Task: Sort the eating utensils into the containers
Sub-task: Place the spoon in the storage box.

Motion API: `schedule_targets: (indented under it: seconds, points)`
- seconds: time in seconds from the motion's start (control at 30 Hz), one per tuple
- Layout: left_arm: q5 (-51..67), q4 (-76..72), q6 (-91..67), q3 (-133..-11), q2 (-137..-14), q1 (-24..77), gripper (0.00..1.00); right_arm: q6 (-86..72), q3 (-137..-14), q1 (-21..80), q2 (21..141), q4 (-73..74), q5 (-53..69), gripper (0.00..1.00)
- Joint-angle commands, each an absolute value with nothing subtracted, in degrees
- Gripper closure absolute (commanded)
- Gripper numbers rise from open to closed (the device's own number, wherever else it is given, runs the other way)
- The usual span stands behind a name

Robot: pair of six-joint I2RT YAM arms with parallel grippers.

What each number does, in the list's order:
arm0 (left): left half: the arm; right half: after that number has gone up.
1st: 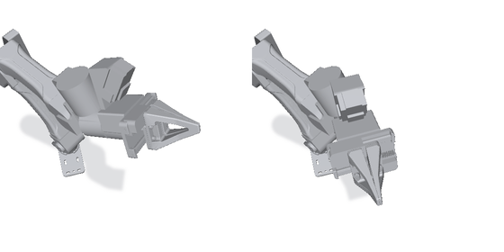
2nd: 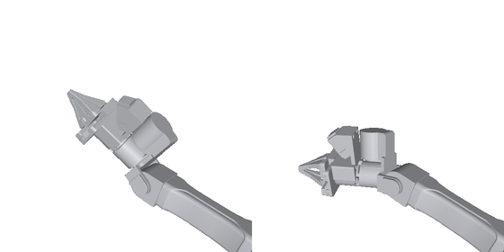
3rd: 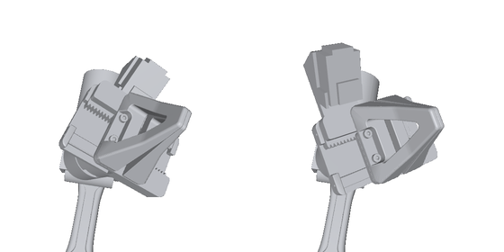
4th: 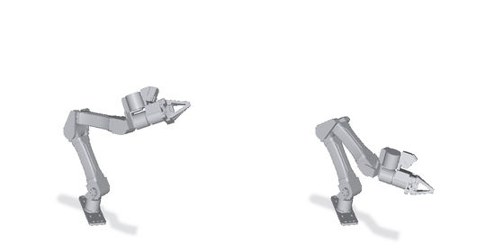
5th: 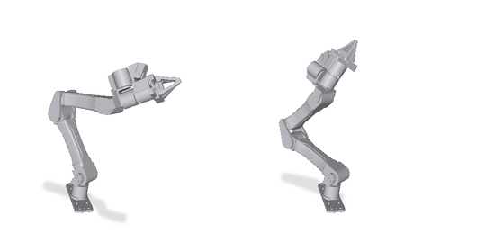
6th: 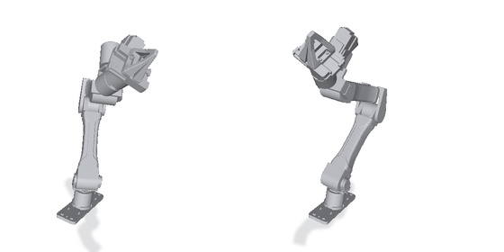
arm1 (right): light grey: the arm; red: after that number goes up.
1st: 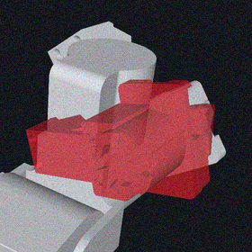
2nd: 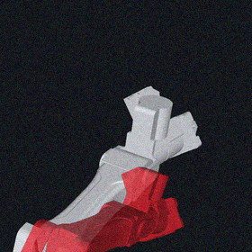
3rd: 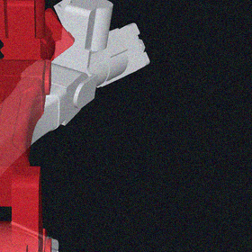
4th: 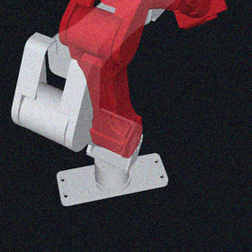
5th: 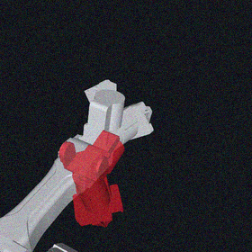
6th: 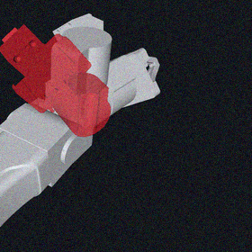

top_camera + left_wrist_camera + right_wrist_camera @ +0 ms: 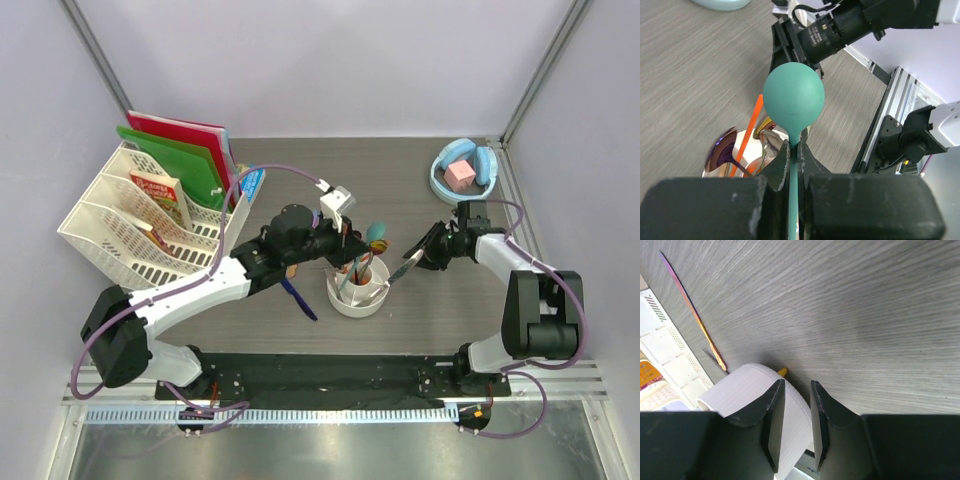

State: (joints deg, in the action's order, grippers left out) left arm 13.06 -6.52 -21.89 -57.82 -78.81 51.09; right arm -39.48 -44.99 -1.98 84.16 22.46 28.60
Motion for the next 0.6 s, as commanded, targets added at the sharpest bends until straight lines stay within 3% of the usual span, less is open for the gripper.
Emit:
schedule_targets:
  seconds: [0.0,0.57]
  points:
    - [10.6,-14.1,-15.3,-57.6,-78.1,52.1,1.00,-36.2,-44.0,-2.1,80.5,23.6,29.4,0.68]
    - [6.7,-37.7,-13.9,-50.4,-85.4,54.0,1.00,-29.4,-43.4,-2.1,80.1,29.6,29.7,0.68]
